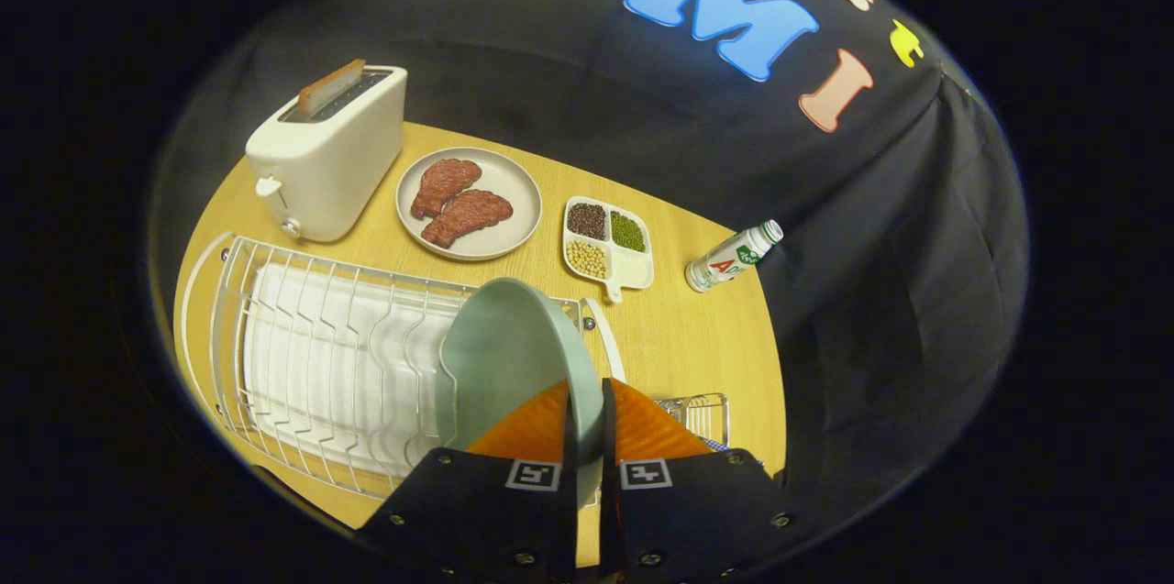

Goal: Take the plate from the dish rack, then take the spoon from the basket and place it into the plate.

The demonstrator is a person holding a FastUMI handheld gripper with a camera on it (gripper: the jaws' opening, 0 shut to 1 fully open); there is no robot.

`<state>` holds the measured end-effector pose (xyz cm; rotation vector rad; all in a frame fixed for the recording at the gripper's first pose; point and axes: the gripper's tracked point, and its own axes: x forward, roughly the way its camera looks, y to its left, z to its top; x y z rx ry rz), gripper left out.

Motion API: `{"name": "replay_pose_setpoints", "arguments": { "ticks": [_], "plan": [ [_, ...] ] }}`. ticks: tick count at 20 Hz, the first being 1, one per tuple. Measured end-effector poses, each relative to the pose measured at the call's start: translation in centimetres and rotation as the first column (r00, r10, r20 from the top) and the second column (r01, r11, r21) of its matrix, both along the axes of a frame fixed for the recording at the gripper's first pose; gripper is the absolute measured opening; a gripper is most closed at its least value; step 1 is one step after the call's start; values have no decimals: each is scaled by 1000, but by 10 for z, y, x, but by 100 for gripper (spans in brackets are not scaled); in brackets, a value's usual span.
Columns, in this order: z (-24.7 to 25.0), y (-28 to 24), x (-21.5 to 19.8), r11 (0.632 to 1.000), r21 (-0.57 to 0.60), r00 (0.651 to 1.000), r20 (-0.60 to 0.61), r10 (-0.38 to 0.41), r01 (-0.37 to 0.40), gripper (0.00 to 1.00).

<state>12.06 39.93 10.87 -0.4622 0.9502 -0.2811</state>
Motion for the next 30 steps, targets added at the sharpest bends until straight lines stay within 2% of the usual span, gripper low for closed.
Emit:
{"name": "replay_pose_setpoints", "arguments": {
  "ticks": [4,9,13,18,25,28,30],
  "plan": [
    [17,3,5,996,-83,999,26,23,-21,9],
    [37,-13,12,996,-88,999,50,10,-5,10],
    [53,-29,15,999,-40,996,91,-3,6,9],
    [73,-51,4,997,76,992,127,-3,-7,10],
    [94,-91,-20,986,158,990,139,27,-49,10],
    [96,-105,-34,971,231,990,137,27,-59,9],
    [94,-112,-46,949,308,990,136,32,-73,10]
  ]
}}
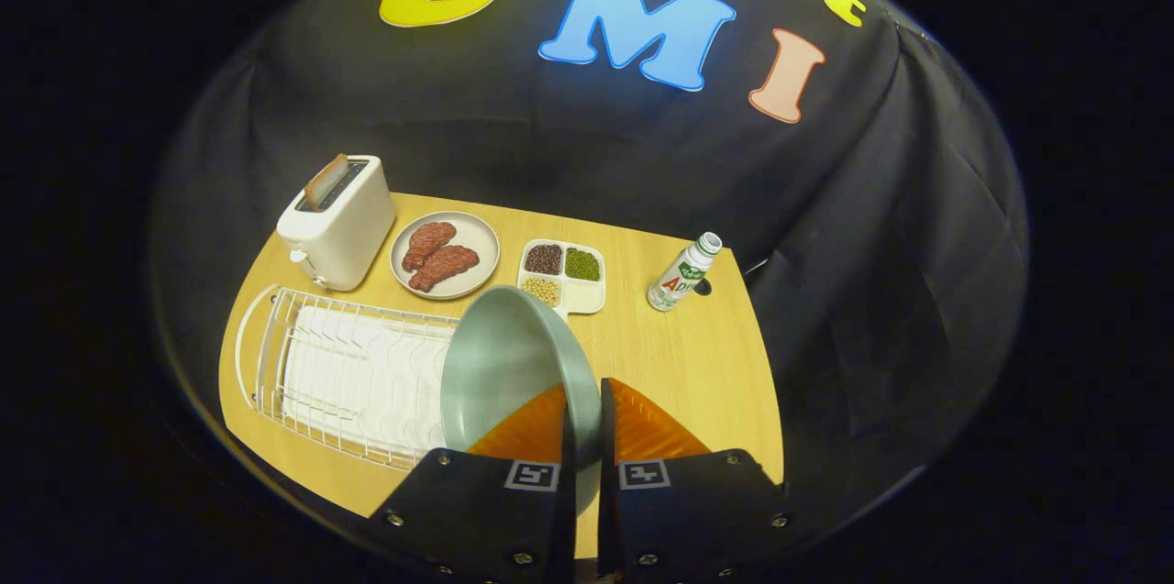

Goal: Take the plate from the dish rack, then take the spoon from the basket and place it into the plate.

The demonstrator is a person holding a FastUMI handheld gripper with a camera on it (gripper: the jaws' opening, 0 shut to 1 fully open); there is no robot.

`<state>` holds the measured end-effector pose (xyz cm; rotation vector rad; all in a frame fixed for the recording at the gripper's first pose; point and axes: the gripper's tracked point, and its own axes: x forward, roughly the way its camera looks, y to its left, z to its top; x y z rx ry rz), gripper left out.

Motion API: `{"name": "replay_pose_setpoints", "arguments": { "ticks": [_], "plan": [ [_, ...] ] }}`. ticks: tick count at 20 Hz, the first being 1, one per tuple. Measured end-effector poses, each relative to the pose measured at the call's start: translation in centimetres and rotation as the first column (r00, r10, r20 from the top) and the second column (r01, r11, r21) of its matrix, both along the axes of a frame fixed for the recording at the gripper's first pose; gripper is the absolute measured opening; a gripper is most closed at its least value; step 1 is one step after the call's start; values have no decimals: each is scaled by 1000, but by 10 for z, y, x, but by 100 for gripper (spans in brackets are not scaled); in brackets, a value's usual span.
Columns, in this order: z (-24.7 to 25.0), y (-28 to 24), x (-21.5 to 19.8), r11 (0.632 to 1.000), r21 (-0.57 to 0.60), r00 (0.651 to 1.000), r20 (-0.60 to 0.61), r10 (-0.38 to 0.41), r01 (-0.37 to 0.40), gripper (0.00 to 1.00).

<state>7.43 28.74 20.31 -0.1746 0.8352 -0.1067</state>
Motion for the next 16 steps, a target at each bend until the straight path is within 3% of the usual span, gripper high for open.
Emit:
{"name": "replay_pose_setpoints", "arguments": {
  "ticks": [6,11,16],
  "plan": [
    [-2,-18,-41,968,244,998,28,59,-64,9],
    [-18,-36,-70,888,442,992,46,116,-124,9],
    [-45,-61,-98,791,601,991,8,132,-110,9]
  ]
}}
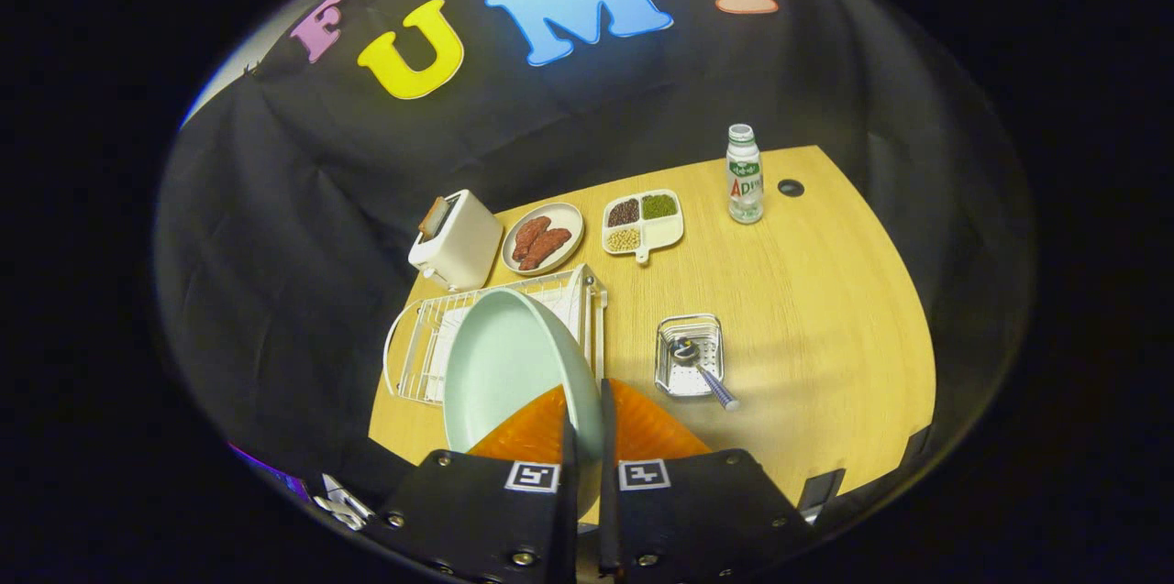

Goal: Take the plate from the dish rack, then take the spoon from the basket and place it into the plate.

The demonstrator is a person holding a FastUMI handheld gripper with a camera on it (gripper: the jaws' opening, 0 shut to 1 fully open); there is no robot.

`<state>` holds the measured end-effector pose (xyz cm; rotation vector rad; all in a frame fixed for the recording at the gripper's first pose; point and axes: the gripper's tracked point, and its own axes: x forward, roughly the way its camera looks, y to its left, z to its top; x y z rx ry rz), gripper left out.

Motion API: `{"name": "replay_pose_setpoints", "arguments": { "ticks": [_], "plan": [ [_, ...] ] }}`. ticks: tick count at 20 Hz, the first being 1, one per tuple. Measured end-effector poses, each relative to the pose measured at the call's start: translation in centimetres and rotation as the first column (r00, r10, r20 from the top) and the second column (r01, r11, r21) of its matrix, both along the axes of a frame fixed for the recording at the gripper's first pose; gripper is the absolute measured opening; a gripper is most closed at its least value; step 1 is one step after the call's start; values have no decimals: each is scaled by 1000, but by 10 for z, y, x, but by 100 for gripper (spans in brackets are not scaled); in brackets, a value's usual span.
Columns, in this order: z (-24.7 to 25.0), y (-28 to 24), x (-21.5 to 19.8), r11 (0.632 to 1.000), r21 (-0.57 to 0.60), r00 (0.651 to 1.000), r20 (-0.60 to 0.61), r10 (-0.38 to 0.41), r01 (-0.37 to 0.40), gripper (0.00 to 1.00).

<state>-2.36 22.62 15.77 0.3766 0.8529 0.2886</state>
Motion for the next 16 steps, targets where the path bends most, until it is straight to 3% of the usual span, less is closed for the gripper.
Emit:
{"name": "replay_pose_setpoints", "arguments": {
  "ticks": [10,16],
  "plan": [
    [-80,-43,-56,991,97,991,-81,101,-93,9],
    [-145,-42,-78,966,251,972,-204,115,-62,9]
  ]
}}
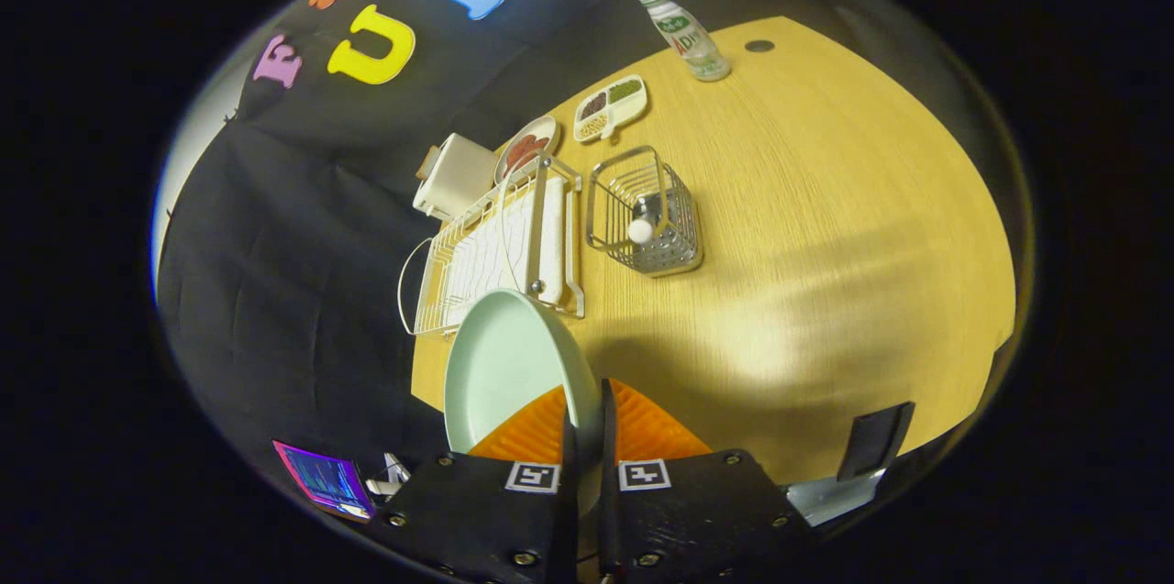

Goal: Take the plate from the dish rack, then take the spoon from the basket and place it into the plate.

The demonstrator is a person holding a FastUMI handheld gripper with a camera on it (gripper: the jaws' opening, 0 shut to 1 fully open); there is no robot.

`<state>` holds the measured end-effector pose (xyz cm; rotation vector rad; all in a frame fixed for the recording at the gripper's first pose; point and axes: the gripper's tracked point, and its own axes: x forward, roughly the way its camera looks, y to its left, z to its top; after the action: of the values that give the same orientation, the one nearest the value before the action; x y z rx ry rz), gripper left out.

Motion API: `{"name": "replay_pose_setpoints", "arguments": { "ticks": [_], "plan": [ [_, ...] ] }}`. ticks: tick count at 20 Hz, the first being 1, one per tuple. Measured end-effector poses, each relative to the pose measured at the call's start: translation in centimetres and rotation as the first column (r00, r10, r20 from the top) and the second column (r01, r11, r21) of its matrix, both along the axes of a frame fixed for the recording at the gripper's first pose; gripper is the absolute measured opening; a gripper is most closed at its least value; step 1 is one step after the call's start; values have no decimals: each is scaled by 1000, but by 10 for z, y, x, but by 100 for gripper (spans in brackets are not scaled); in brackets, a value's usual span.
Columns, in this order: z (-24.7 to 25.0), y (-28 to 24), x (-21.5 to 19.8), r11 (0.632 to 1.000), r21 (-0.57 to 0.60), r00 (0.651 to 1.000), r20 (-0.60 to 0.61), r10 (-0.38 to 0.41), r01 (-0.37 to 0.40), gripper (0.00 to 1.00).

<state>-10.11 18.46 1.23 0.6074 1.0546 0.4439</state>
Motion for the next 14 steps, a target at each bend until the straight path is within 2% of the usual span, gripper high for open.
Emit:
{"name": "replay_pose_setpoints", "arguments": {
  "ticks": [6,10,14],
  "plan": [
    [-46,-9,6,999,-21,999,-11,-48,48,10],
    [-75,-3,5,998,-29,996,-67,-57,56,10],
    [-86,2,9,996,-29,993,-76,-87,85,11]
  ]
}}
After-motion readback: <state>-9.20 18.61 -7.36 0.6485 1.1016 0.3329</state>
